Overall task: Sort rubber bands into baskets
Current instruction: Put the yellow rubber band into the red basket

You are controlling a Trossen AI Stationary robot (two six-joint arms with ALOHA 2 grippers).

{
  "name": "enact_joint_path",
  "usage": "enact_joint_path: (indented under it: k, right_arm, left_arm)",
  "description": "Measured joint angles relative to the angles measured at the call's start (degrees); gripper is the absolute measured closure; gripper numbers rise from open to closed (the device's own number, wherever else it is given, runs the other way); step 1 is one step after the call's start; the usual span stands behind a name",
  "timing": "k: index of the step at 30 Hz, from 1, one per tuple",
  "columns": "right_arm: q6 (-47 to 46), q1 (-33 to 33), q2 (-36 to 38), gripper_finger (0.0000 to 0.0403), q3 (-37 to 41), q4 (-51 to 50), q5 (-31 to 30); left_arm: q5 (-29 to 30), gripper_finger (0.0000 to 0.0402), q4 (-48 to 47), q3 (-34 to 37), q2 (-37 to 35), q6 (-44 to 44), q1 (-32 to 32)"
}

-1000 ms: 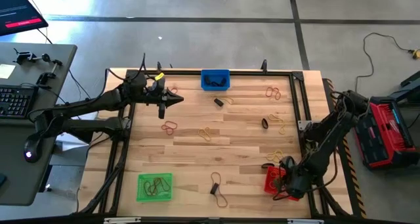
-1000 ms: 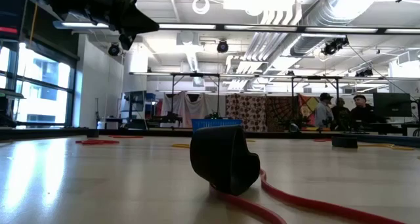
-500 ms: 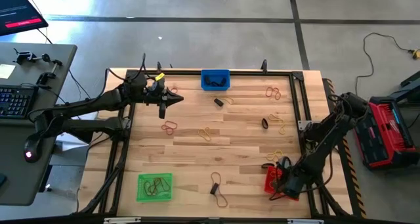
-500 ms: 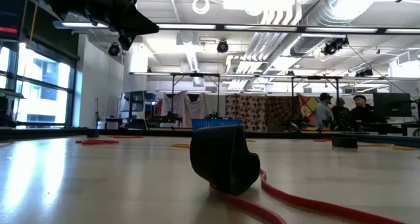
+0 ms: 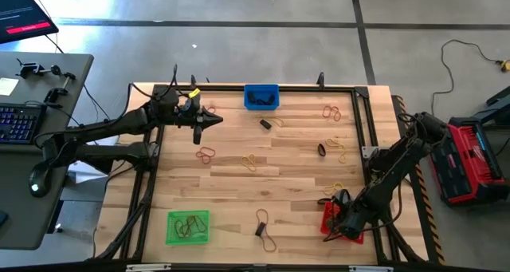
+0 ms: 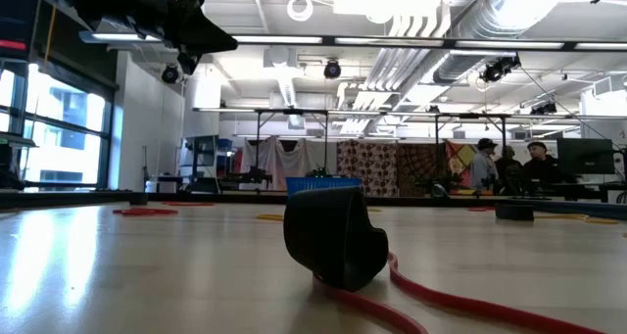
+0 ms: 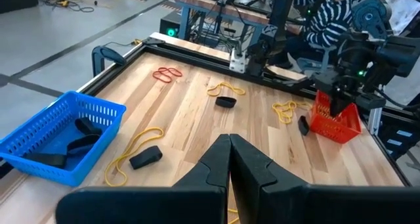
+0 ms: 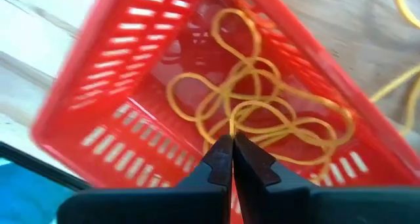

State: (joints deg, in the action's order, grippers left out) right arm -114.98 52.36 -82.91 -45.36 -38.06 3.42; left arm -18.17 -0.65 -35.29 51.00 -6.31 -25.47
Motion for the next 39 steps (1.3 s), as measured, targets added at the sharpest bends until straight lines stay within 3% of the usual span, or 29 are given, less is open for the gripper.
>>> enact_joint_path:
  k: [8, 18, 33, 39]
  right_arm:
    - [3.41, 0.00, 0.00, 0.0402, 0.00, -2.15, -0.45]
    - [14.67, 0.00, 0.02, 0.0403, 0.00, 0.04, -1.71]
    - [13.02, 0.16, 0.02, 0.0402, 0.00, -0.63, -3.38]
    - [11.73, 0.16, 0.02, 0.0363, 0.00, 0.85, 0.65]
  left_arm:
    - [0.53, 0.0402, 0.05, 0.01, 0.00, 0.02, 0.00]
    - [0.85, 0.0401, -4.55, 0.02, 0.00, 2.49, 0.02]
    - [5.37, 0.0401, -5.48, 0.02, 0.00, -0.68, 0.02]
    - [4.94, 0.0401, -5.48, 0.02, 0.00, -3.07, 0.27]
